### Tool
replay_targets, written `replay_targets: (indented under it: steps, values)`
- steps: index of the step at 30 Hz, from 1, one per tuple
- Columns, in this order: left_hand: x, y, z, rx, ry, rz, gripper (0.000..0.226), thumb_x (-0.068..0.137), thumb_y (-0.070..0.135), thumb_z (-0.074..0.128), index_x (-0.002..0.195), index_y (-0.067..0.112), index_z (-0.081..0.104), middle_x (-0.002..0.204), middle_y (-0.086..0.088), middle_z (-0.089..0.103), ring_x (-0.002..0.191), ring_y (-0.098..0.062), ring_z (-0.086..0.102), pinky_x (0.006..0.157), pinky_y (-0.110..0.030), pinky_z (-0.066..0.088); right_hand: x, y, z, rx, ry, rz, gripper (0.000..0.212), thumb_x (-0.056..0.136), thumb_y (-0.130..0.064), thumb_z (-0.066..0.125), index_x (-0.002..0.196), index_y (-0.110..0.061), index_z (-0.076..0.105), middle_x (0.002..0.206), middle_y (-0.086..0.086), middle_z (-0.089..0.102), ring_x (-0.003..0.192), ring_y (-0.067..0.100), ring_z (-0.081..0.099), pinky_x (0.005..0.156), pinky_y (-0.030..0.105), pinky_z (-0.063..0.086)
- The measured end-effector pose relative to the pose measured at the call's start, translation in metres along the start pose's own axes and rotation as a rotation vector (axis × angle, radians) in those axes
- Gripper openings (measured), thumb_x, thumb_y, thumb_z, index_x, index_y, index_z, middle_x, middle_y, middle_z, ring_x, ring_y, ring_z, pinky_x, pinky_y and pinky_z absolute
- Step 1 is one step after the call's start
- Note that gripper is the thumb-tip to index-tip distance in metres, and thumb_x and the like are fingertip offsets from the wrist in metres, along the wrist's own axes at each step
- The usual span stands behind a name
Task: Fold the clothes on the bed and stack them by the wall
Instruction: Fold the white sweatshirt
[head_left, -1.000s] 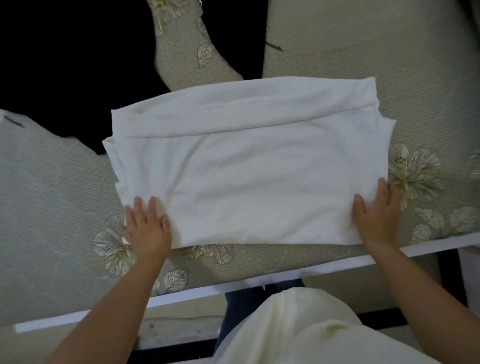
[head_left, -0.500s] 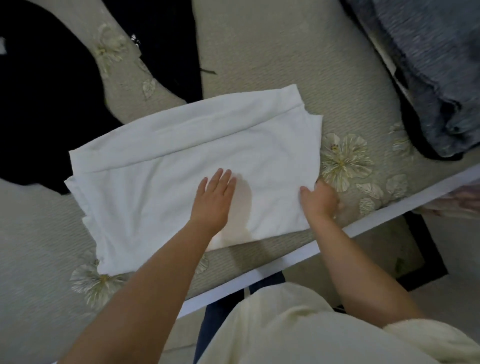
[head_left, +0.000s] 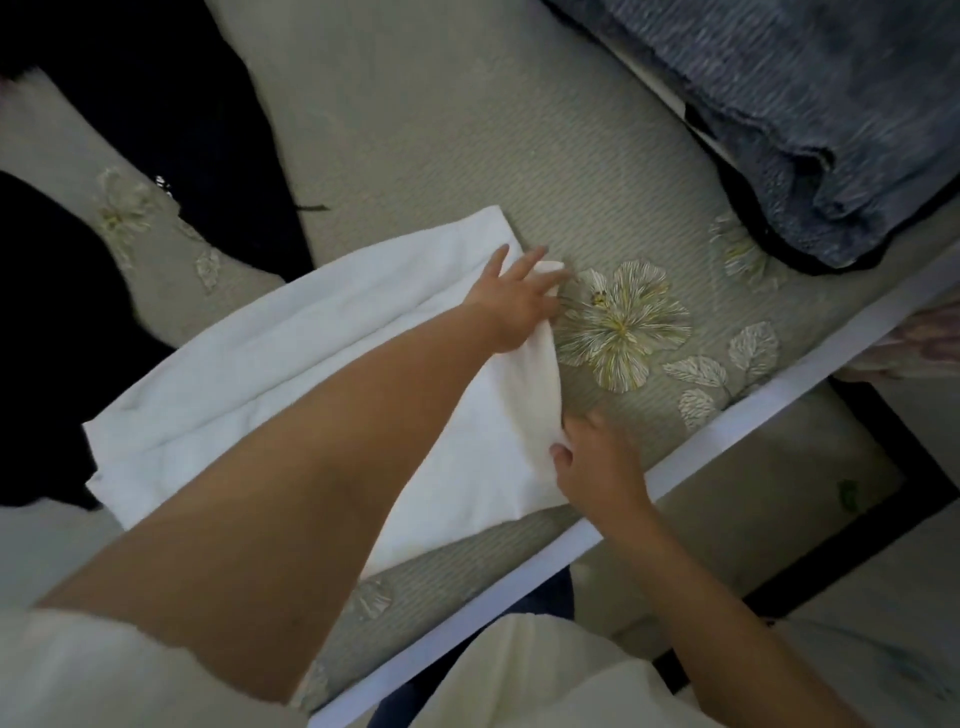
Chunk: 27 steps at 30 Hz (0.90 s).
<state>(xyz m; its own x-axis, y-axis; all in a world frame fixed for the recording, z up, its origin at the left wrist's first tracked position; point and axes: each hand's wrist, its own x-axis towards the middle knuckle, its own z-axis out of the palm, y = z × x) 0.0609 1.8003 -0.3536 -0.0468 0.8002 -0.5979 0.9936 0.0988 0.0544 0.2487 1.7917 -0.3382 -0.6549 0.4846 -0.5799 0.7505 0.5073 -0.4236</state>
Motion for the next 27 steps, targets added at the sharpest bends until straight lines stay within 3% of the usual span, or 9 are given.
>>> replay_targets:
  steps: [3, 5, 8, 11, 15, 19, 21, 24, 27]
  values:
    - [-0.021, -0.023, -0.001, 0.032, 0.089, 0.027, 0.039, 0.093, 0.01, 0.042, 0.13, 0.022, 0.048, 0.152, 0.004, 0.022, 0.143, -0.023, -0.003, 0.113, -0.048, -0.007, -0.005, -0.005, -0.009, 0.04, -0.033, -0.027, 0.022, 0.092, -0.018, 0.05, 0.103, -0.001, 0.058, 0.093, 0.011, 0.05, 0.08, 0.015, 0.041, 0.069, 0.027, 0.032]
    - [-0.052, -0.041, 0.002, 0.037, 0.23, 0.04, 0.03, 0.09, 0.007, 0.047, 0.116, 0.014, 0.059, 0.147, 0.0, 0.035, 0.143, -0.026, 0.009, 0.113, -0.048, -0.002, -0.008, -0.018, -0.014, 0.072, -0.081, -0.012, 0.015, 0.091, -0.021, 0.052, 0.089, -0.007, 0.057, 0.085, 0.004, 0.041, 0.08, 0.014, 0.04, 0.063, 0.025, 0.026]
    - [-0.119, -0.06, 0.019, 0.12, 0.539, 0.141, 0.014, 0.076, 0.0, 0.057, 0.077, 0.004, 0.07, 0.112, -0.01, 0.067, 0.115, -0.038, 0.054, 0.098, -0.056, 0.036, -0.023, -0.06, -0.008, -0.032, -0.081, -0.079, 0.018, 0.091, -0.022, 0.052, 0.082, -0.008, 0.058, 0.088, 0.007, 0.051, 0.086, 0.023, 0.052, 0.067, 0.027, 0.034]
    - [-0.193, -0.083, 0.052, 0.24, 0.63, 0.108, 0.022, 0.076, 0.003, 0.054, 0.062, 0.009, 0.069, 0.089, -0.006, 0.073, 0.089, -0.032, 0.068, 0.077, -0.034, 0.051, -0.052, -0.118, 0.027, -0.142, 0.047, -0.205, 0.019, 0.089, -0.019, 0.05, 0.096, -0.006, 0.062, 0.099, 0.009, 0.058, 0.089, 0.026, 0.057, 0.069, 0.026, 0.027]
    - [-0.29, -0.115, 0.11, 0.305, 0.713, 0.003, 0.024, 0.074, 0.002, 0.05, 0.063, 0.011, 0.069, 0.085, -0.003, 0.073, 0.095, -0.022, 0.057, 0.07, -0.028, 0.03, -0.103, -0.204, 0.106, -0.081, 0.17, -0.285, 0.003, 0.074, -0.003, 0.061, 0.075, -0.003, 0.063, 0.08, 0.013, 0.062, 0.074, 0.029, 0.06, 0.068, 0.028, 0.024]
    - [-0.367, -0.145, 0.169, 0.31, 0.761, -0.034, 0.023, 0.074, 0.005, 0.049, 0.064, 0.01, 0.07, 0.084, -0.006, 0.072, 0.091, -0.02, 0.041, 0.067, -0.029, 0.029, -0.139, -0.275, 0.184, -0.024, 0.157, -0.26, 0.026, 0.039, 0.002, 0.08, 0.049, -0.006, 0.057, 0.053, 0.009, 0.057, 0.05, 0.026, 0.058, 0.056, 0.026, 0.039]
    - [-0.395, -0.156, 0.195, 0.282, 0.699, -0.062, 0.013, 0.067, 0.004, 0.058, 0.065, 0.009, 0.07, 0.084, -0.009, 0.071, 0.087, -0.021, 0.041, 0.065, -0.032, 0.039, -0.149, -0.303, 0.214, -0.034, 0.161, -0.278, 0.037, 0.018, -0.003, 0.082, 0.04, -0.011, 0.053, 0.043, 0.002, 0.052, 0.039, 0.02, 0.053, 0.047, 0.022, 0.042]
    - [-0.421, -0.166, 0.221, 0.155, 0.528, -0.158, 0.028, 0.045, -0.004, 0.08, 0.069, 0.004, 0.069, 0.084, -0.016, 0.069, 0.073, -0.026, 0.056, 0.052, -0.028, 0.048, -0.151, -0.329, 0.251, -0.09, 0.155, -0.259, 0.029, 0.032, -0.003, 0.081, 0.051, -0.009, 0.06, 0.054, 0.004, 0.058, 0.051, 0.021, 0.059, 0.055, 0.023, 0.044]
    - [-0.42, -0.177, 0.237, -0.109, 0.42, -0.395, 0.037, 0.07, -0.005, 0.068, 0.105, 0.003, 0.063, 0.121, -0.019, 0.054, 0.082, -0.034, 0.06, 0.056, -0.035, 0.048, -0.147, -0.339, 0.262, -0.111, 0.188, -0.244, 0.023, 0.044, -0.002, 0.08, 0.057, -0.005, 0.062, 0.06, 0.009, 0.06, 0.056, 0.026, 0.06, 0.058, 0.025, 0.041]
